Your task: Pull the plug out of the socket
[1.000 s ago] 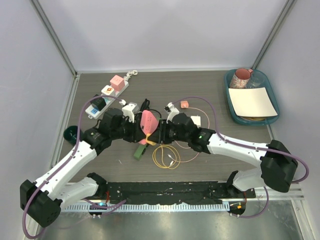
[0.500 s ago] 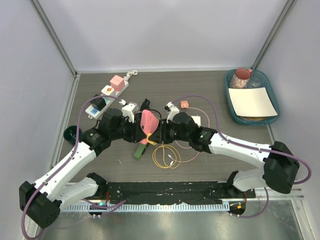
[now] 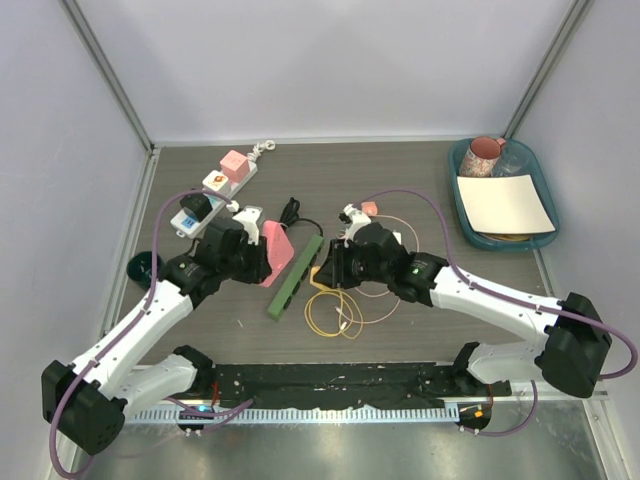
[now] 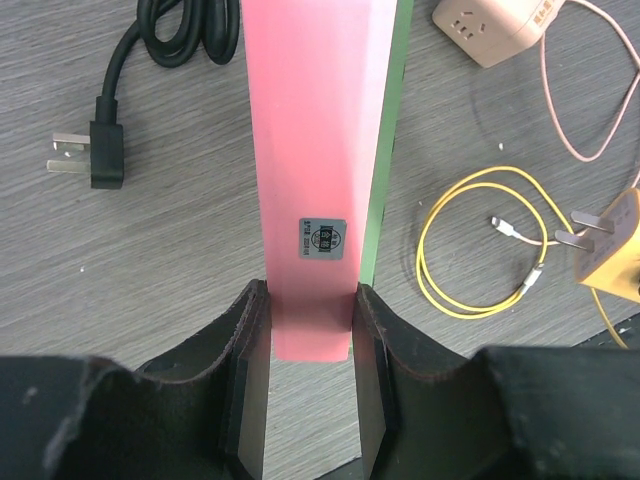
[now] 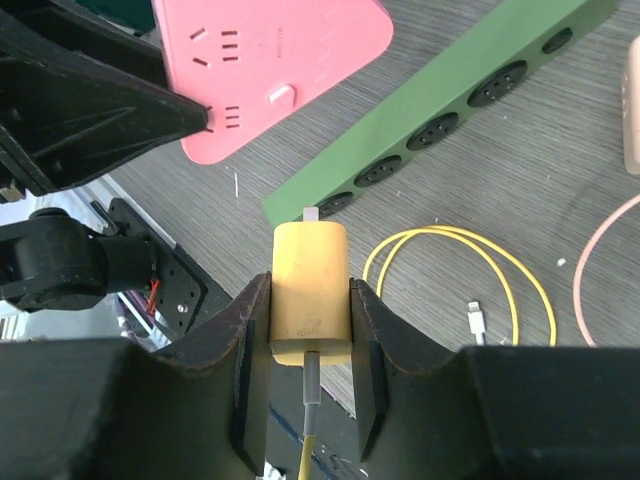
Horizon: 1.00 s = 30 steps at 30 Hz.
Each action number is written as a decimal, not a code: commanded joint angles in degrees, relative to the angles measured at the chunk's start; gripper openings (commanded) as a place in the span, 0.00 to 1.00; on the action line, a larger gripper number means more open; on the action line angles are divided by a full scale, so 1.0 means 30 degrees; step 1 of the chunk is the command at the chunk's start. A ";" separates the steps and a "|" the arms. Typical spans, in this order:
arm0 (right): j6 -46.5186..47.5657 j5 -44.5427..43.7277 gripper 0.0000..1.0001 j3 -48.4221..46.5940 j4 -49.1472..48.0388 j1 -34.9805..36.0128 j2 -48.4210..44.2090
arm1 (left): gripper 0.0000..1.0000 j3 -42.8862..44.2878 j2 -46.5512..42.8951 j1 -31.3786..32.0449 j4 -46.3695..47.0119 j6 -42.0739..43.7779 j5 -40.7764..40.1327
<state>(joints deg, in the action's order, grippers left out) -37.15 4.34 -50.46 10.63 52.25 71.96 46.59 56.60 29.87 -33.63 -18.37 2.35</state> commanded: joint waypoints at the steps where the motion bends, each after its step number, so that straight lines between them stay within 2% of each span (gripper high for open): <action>1: 0.0575 -0.0859 0.01 -0.0408 0.0235 -0.0044 -0.0726 | 0.00 0.0174 -0.0525 0.0005 0.0720 0.0381 -0.0403; 5: 0.0897 -0.1387 0.01 -0.0262 0.0556 -0.0277 -0.0901 | 0.00 0.0028 -0.1110 0.0005 0.1246 0.0323 0.0239; 10: 0.1073 -0.3643 0.01 0.0382 0.1054 -0.1300 -0.1779 | 0.00 -0.0061 -0.1288 0.0005 0.1541 0.0264 0.0974; 14: 0.1511 -0.3292 0.01 0.0735 0.1084 -0.3876 -0.2279 | 0.00 0.0086 -0.0908 0.0005 0.1542 0.0206 0.1588; 17: 0.2769 -0.4167 0.02 0.0618 0.1172 -0.6073 -0.2221 | 0.00 0.0145 -0.0848 0.0034 0.1482 0.0235 0.1648; 22: 0.5082 -0.6161 0.02 -0.2042 0.1523 -1.0554 -0.1139 | 0.00 0.0056 -0.1083 0.0005 0.1658 0.0147 0.1853; 26: 0.6753 -0.9110 0.02 -0.5262 0.0765 -1.2200 0.0673 | 0.00 0.0057 -0.1141 0.0005 0.1600 0.0118 0.1853; 30: 0.7752 -0.9651 0.02 -0.7142 -0.0759 -1.3312 0.2902 | 0.00 -0.0060 -0.1551 0.0005 0.1687 0.0030 0.1912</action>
<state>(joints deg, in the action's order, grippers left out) -19.29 -19.14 -65.43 15.18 14.41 76.01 46.46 54.22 29.87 -32.84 -17.82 6.74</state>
